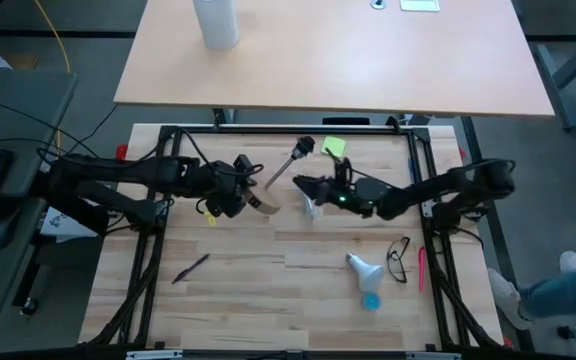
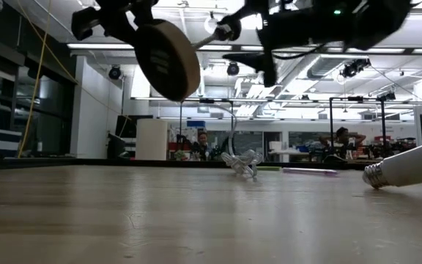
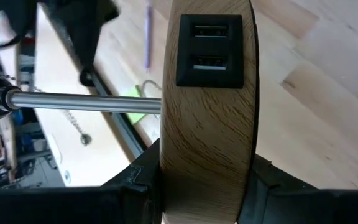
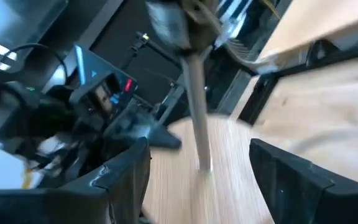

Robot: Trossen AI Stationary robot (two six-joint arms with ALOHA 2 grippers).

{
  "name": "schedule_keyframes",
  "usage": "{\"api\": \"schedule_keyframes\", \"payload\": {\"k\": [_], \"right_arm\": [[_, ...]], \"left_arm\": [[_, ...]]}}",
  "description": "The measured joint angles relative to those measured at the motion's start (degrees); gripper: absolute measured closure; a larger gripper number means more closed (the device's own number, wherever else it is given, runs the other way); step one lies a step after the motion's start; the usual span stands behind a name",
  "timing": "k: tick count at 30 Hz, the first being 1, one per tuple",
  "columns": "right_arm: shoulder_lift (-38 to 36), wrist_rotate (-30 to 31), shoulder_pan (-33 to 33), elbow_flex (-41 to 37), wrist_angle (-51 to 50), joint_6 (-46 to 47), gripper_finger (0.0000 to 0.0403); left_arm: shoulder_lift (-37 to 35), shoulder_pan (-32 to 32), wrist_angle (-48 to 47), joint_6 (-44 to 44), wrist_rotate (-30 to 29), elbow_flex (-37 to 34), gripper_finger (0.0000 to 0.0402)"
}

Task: Screw lightbulb
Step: Insert the light bulb into the lamp

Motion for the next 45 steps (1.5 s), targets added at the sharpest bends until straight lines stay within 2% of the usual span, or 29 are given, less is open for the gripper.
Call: {"api": "schedule_keyframes", "payload": {"k": [8, 13, 18, 24, 27, 33, 34, 38, 40, 42, 45], "right_arm": [[7.05, -2.49, -2.06, 9.92, -2.52, -2.30, 0.0138], [7.55, -1.94, -2.45, 12.71, -5.80, -4.10, 0.0154], [6.85, -1.00, -2.54, 13.29, -8.29, -4.85, 0.0217], [6.85, 0.50, -2.56, 13.24, -8.18, -6.86, 0.0368], [6.83, 0.58, -2.56, 13.24, -7.71, -7.34, 0.0374], [6.83, 0.26, -2.95, 13.24, -7.36, -6.58, 0.0373], [6.82, 0.08, -3.24, 13.24, -7.36, -6.59, 0.0373], [5.94, -0.01, -4.63, 13.18, -8.25, -8.46, 0.0373], [5.08, -0.10, -5.60, 13.12, -8.75, -9.42, 0.0373], [4.25, -0.75, -6.62, 13.13, -9.19, -9.54, 0.0373], [3.35, -1.06, -8.07, 13.13, -9.08, -9.75, 0.0373]], "left_arm": [[0.81, -0.17, 2.21, -6.90, 0.40, 0.00, 0.0286], [0.63, -0.75, 1.92, -7.59, 0.02, 0.00, 0.0286], [-0.41, -1.44, 1.91, -7.91, -0.23, 0.00, 0.0286], [-0.56, -1.44, 2.47, -8.79, -0.44, 0.00, 0.0286], [-0.57, -1.44, 2.62, -9.04, -0.09, 0.02, 0.0286], [-0.57, -1.51, 3.41, -15.75, -1.30, 0.02, 0.0284], [-0.53, -1.49, 3.44, -17.20, -1.57, 0.02, 0.0271], [-0.61, -1.22, 1.38, -24.46, -5.66, 0.43, 0.0165], [-0.60, -1.24, -1.70, -28.04, -6.28, 1.16, 0.0124], [-0.61, -1.25, -3.27, -32.35, -6.69, 2.16, 0.0100], [-2.41, -1.25, -5.77, -41.49, -6.28, 2.07, 0.0089]]}}
